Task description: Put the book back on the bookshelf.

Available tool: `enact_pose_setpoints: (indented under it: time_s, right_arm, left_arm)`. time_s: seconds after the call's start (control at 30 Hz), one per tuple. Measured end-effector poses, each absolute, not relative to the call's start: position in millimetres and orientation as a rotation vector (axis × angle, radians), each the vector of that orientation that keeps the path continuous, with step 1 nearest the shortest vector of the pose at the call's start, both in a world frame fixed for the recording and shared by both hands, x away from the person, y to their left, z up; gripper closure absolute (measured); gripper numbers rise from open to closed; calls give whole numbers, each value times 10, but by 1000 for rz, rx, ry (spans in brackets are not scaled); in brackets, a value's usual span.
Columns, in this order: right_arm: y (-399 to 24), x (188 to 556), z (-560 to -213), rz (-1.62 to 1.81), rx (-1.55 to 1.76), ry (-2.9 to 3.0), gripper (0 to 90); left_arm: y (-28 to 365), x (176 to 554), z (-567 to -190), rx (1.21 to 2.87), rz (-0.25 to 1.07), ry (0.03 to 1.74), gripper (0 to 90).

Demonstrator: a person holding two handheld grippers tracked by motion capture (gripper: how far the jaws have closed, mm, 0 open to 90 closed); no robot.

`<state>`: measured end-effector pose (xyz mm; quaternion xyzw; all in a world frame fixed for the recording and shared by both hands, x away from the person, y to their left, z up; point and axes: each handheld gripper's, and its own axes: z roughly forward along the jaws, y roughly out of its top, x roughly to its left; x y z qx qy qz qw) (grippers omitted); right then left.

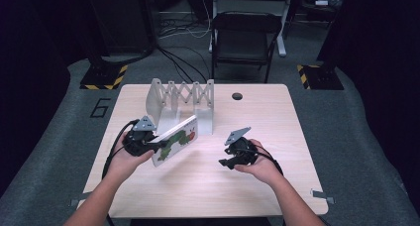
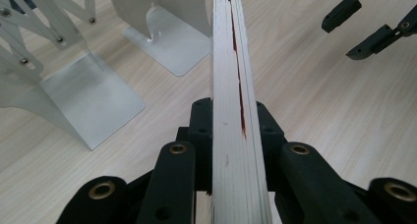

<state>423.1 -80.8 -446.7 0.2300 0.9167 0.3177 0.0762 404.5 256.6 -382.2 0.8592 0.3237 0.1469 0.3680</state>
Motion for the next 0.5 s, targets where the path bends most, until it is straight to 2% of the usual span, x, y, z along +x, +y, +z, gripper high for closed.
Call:
enact_pose_setpoints:
  time_s: [0.5]
  right_arm:
    - [-846,4200,-4477,976,723,2705,485]
  left_arm:
    - [2727,4115,-3770,2176,409,888,758]
